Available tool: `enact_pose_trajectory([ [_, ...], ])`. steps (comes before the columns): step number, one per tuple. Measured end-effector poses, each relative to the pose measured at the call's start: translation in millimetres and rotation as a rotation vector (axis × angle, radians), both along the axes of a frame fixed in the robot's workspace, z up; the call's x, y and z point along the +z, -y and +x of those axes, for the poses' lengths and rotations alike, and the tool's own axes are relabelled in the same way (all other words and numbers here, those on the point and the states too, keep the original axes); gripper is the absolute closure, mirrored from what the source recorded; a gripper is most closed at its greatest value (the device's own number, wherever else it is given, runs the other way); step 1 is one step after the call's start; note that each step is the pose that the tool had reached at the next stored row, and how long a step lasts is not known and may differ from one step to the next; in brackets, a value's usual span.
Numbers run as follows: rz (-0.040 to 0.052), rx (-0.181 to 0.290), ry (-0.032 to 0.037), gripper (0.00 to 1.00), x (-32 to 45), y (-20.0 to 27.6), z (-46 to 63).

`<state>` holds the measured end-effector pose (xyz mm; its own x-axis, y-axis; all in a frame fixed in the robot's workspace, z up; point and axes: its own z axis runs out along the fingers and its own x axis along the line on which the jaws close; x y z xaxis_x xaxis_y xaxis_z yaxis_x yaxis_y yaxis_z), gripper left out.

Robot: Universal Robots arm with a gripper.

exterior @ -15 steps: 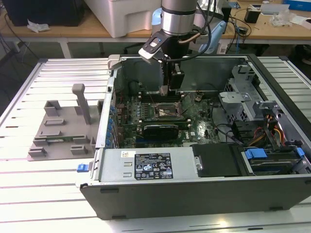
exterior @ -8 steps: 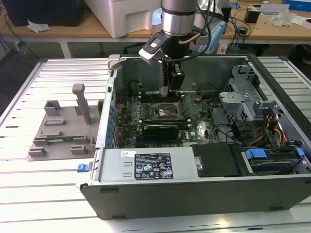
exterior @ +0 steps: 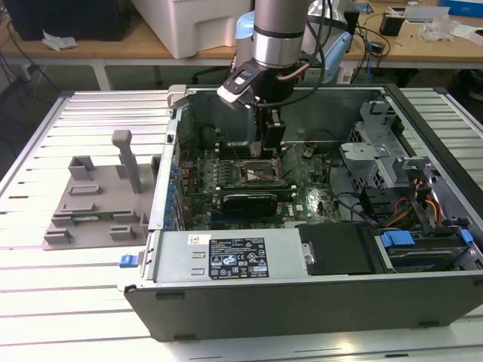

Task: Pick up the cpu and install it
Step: 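Place the cpu into insertion slot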

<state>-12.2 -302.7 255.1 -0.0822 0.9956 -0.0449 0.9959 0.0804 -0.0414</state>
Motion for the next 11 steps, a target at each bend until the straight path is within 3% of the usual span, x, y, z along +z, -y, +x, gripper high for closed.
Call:
enact_pose_trajectory([
  [11, 0.0000, 0.000, -0.0003, 0.46, -15.3, 0.0, 0.1],
])
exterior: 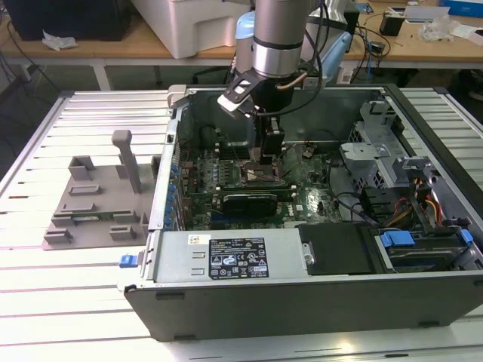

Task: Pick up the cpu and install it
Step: 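Place the cpu into insertion slot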

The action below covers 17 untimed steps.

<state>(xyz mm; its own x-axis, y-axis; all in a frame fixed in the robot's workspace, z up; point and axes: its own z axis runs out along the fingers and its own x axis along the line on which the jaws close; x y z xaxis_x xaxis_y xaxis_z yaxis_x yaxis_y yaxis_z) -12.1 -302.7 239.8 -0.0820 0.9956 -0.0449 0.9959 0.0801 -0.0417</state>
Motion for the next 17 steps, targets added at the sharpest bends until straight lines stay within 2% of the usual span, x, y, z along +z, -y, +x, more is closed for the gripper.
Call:
enact_pose_trajectory([
  [9, 0.0001, 0.000, -0.0004, 0.46, -19.2, 0.0, 0.0],
  [17, -0.0003, -0.033, -0.0005, 0.46, -29.4, 1.0, -4.5],
])
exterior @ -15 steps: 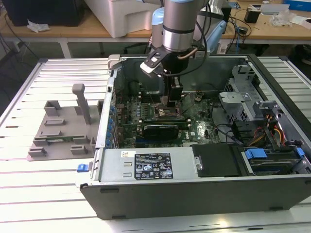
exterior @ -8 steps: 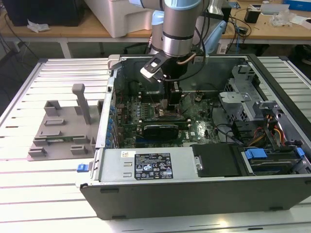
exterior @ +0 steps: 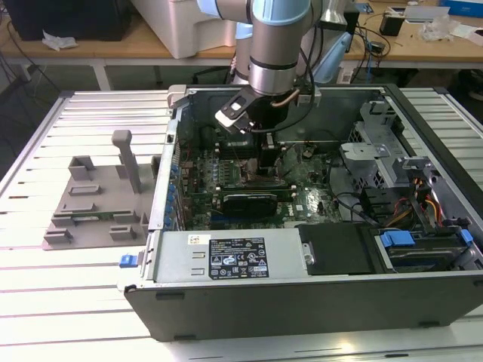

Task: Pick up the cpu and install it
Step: 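Place the cpu into insertion slot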

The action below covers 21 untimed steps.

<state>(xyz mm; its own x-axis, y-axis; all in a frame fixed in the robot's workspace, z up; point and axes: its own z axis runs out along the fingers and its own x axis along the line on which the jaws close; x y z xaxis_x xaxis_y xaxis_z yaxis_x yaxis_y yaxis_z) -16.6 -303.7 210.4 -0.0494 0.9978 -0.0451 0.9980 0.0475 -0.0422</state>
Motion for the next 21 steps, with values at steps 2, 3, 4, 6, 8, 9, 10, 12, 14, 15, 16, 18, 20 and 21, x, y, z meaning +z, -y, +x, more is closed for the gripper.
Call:
enact_pose_trajectory([
  [2, 0.0002, 0.000, 0.0002, 0.46, -2.4, 0.7, -0.2],
  [3, 0.0001, 0.000, 0.0001, 0.46, -3.4, 1.0, -0.2],
  [4, 0.0001, 0.000, 0.0001, 0.46, -5.0, 1.2, -0.2],
  [6, 0.0001, -0.002, 0.0000, 0.46, -7.4, 1.5, -0.1],
  [8, 0.0000, -0.012, 0.0001, 0.46, -9.1, 1.6, 0.1],
  [9, 0.0000, -0.012, 0.0000, 0.46, -9.6, 1.6, 0.9],
  [10, -0.0001, -0.012, 0.0000, 0.46, -10.0, 1.6, 1.5],
  [12, 0.0000, -0.012, 0.0001, 0.46, -11.6, 1.6, 1.5],
  [14, -0.0012, -0.012, -0.0007, 0.46, -13.8, 1.7, 1.2],
  [15, -0.0009, -0.012, -0.0005, 0.46, -14.4, 1.7, 1.0],
  [16, -0.0005, -0.012, -0.0005, 0.46, -14.6, 1.7, 1.0],
  [18, 0.0000, -0.012, -0.0001, 0.46, -14.9, 1.6, 1.0],
  [20, 0.0001, -0.012, -0.0001, 0.46, -14.9, 1.6, 1.0],
  [21, 0.0002, -0.012, -0.0001, 0.46, -15.0, 1.6, 1.0],
])
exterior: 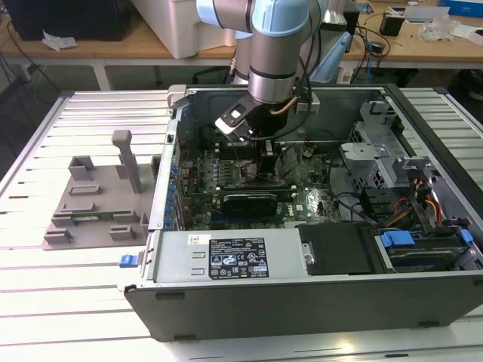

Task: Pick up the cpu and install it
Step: 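Place the cpu into insertion slot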

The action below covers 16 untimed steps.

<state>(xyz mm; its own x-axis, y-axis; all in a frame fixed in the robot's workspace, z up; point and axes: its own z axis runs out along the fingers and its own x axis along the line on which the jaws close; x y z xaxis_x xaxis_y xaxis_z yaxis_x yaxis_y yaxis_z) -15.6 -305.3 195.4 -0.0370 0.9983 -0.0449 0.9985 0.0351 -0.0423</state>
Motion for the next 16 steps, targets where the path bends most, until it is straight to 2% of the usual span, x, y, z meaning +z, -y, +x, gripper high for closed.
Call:
enact_pose_trajectory([
  [3, 0.0020, 0.000, 0.0012, 0.45, -0.8, -0.4, 0.2],
  [4, 0.0005, 0.000, 0.0003, 0.38, -0.3, -0.2, 0.1],
  [5, 0.0001, 0.000, 0.0000, 0.38, 0.1, -0.1, 0.1],
  [6, 0.0003, 0.000, 0.0001, 0.38, 1.8, -0.1, 0.1],
  [7, 0.0003, 0.000, 0.0001, 0.38, 7.8, -0.1, 0.0],
  [9, 0.0006, 0.000, 0.0001, 0.38, 13.5, -0.5, 0.0],
  [12, 0.0027, 0.000, 0.0002, 0.40, 18.5, -0.7, 0.0],
  [16, 0.0099, 0.000, 0.0002, 0.65, 19.1, 1.3, -0.8],
])
